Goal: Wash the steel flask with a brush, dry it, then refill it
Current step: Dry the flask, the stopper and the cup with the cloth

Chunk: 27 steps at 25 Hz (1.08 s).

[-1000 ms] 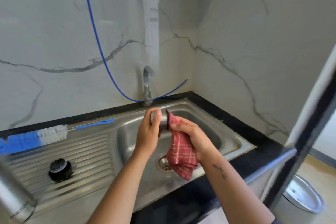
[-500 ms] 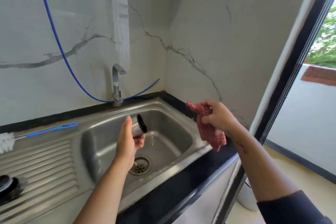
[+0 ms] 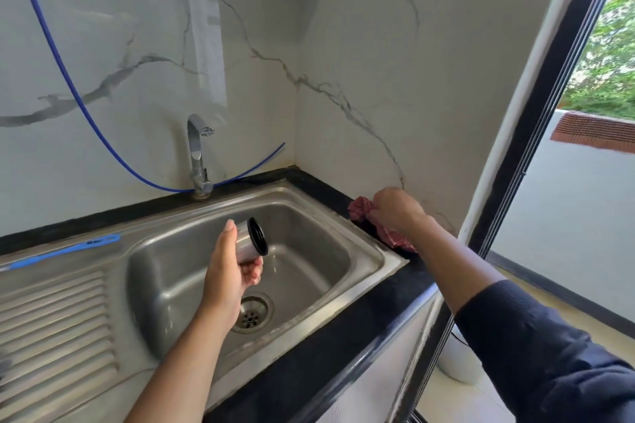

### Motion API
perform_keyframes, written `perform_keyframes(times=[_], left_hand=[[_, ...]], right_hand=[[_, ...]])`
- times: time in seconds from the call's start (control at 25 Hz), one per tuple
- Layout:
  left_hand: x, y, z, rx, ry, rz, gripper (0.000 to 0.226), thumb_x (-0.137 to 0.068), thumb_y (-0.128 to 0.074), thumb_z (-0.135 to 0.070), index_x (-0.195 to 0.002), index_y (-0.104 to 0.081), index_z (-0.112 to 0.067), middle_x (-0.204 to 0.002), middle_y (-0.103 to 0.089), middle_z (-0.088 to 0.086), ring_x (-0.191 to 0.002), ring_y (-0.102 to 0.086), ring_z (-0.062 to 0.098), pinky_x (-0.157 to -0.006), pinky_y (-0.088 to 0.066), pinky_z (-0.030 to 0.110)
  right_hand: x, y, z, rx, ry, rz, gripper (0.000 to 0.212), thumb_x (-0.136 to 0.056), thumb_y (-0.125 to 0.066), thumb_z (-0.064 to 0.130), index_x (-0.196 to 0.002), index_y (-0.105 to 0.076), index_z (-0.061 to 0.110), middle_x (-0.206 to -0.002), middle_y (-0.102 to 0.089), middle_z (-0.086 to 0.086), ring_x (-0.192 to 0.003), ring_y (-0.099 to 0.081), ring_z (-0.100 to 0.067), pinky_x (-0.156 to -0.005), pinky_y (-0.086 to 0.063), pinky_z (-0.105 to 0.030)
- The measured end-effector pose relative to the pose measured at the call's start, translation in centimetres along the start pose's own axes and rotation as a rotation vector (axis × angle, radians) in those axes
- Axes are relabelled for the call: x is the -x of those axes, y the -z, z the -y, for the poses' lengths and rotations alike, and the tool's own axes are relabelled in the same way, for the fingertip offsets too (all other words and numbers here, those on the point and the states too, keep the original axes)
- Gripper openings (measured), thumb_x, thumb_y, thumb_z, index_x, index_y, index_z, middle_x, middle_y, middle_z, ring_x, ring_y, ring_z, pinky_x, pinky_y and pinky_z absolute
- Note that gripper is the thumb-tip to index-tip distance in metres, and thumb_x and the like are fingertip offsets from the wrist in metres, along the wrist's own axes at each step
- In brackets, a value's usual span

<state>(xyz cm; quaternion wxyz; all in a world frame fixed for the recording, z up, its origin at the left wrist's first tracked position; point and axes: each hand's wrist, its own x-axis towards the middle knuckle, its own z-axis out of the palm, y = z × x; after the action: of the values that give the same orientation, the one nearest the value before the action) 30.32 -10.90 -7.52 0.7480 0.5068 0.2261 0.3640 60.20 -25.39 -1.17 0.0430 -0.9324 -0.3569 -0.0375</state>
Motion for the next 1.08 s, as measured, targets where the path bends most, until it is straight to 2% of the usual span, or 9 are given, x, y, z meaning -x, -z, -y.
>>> perform_keyframes(times=[0.08,0.16,0.28,0.4,0.56,0.68,0.8,0.92,1.08], left_hand=[[0.0,0.1,0.2,-0.029,0.002,0.007,0.062,-0.102,-0.040,-0.062,-0.103,-0.060,-0.003,-0.065,-0.054,0.010,-0.049,-0.045,0.015,-0.043,-0.036,0.025],[0.0,0.1,0.4,-0.049,-0.003,0.015,0.063,-0.102,-0.039,-0.063,-0.104,-0.060,-0.003,-0.065,-0.054,0.009,-0.049,-0.044,0.016,-0.043,-0.035,0.026],[0.0,0.1,0.4,-0.063,-0.019,0.018,0.063,-0.102,-0.039,-0.062,-0.101,-0.059,-0.003,-0.064,-0.053,0.009,-0.049,-0.043,0.016,-0.043,-0.034,0.026],[0.0,0.1,0.4,-0.076,-0.030,0.014,0.061,-0.103,-0.038,-0.061,-0.100,-0.059,-0.004,-0.064,-0.053,0.009,-0.049,-0.043,0.016,-0.044,-0.035,0.026],[0.1,0.1,0.5,-0.091,-0.017,0.003,0.061,-0.103,-0.038,-0.060,-0.103,-0.060,-0.004,-0.064,-0.053,0.010,-0.049,-0.044,0.016,-0.044,-0.035,0.027],[0.1,0.1,0.5,-0.092,-0.015,0.002,0.061,-0.104,-0.037,-0.060,-0.105,-0.060,-0.003,-0.065,-0.053,0.010,-0.050,-0.044,0.016,-0.044,-0.035,0.027],[0.1,0.1,0.5,-0.096,-0.012,0.002,0.060,-0.104,-0.037,-0.059,-0.104,-0.060,-0.004,-0.064,-0.053,0.009,-0.050,-0.044,0.015,-0.045,-0.035,0.027],[0.1,0.2,0.5,-0.096,0.003,-0.009,0.060,-0.103,-0.037,-0.060,-0.104,-0.059,-0.005,-0.064,-0.053,0.009,-0.049,-0.044,0.015,-0.044,-0.035,0.026],[-0.1,0.3,0.5,-0.053,0.042,-0.020,0.061,-0.102,-0.038,-0.062,-0.104,-0.060,-0.006,-0.065,-0.053,0.008,-0.050,-0.043,0.015,-0.045,-0.033,0.026]], right_hand=[[0.8,-1.9,0.3,0.031,-0.008,0.055,0.031,-0.093,-0.063,0.027,-0.117,-0.067,0.007,-0.119,-0.064,-0.011,-0.101,-0.065,-0.032,-0.073,-0.050,-0.034],[1.7,-3.3,0.5,0.009,-0.025,0.024,0.028,-0.093,-0.063,0.015,-0.120,-0.063,0.009,-0.122,-0.057,-0.009,-0.101,-0.063,-0.033,-0.073,-0.049,-0.036],[2.4,-3.3,0.6,-0.038,-0.006,-0.093,0.020,-0.091,-0.057,0.004,-0.106,-0.067,0.012,-0.109,-0.065,-0.009,-0.088,-0.061,-0.031,-0.070,-0.049,-0.035],[2.4,-3.1,0.0,0.047,-0.043,-0.228,0.015,-0.090,-0.058,0.007,-0.095,-0.070,0.016,-0.101,-0.066,-0.004,-0.090,-0.060,-0.029,-0.082,-0.052,-0.039],[2.8,-2.1,0.6,0.189,-0.116,0.151,0.006,-0.092,-0.054,0.018,-0.095,-0.059,0.015,-0.093,-0.064,-0.001,-0.085,-0.060,-0.026,-0.084,-0.057,-0.041],[1.9,-1.4,1.0,0.074,-0.036,0.109,0.022,-0.092,-0.054,0.026,-0.109,-0.062,0.015,-0.091,-0.057,0.001,-0.085,-0.061,-0.025,-0.072,-0.054,-0.038],[1.3,-2.9,1.3,-0.011,0.049,0.112,0.042,-0.098,-0.049,0.028,-0.140,-0.053,0.027,-0.115,-0.051,-0.002,-0.109,-0.058,-0.030,-0.078,-0.050,-0.040],[1.1,-5.3,0.9,0.043,-0.031,0.133,0.047,-0.105,-0.039,0.028,-0.151,-0.044,0.031,-0.149,-0.041,-0.006,-0.137,-0.040,-0.033,-0.102,-0.045,-0.055],[1.3,-6.6,1.5,0.014,-0.078,-0.037,0.047,-0.104,-0.040,0.026,-0.151,-0.043,0.027,-0.154,-0.039,-0.008,-0.138,-0.039,-0.036,-0.107,-0.037,-0.062]])
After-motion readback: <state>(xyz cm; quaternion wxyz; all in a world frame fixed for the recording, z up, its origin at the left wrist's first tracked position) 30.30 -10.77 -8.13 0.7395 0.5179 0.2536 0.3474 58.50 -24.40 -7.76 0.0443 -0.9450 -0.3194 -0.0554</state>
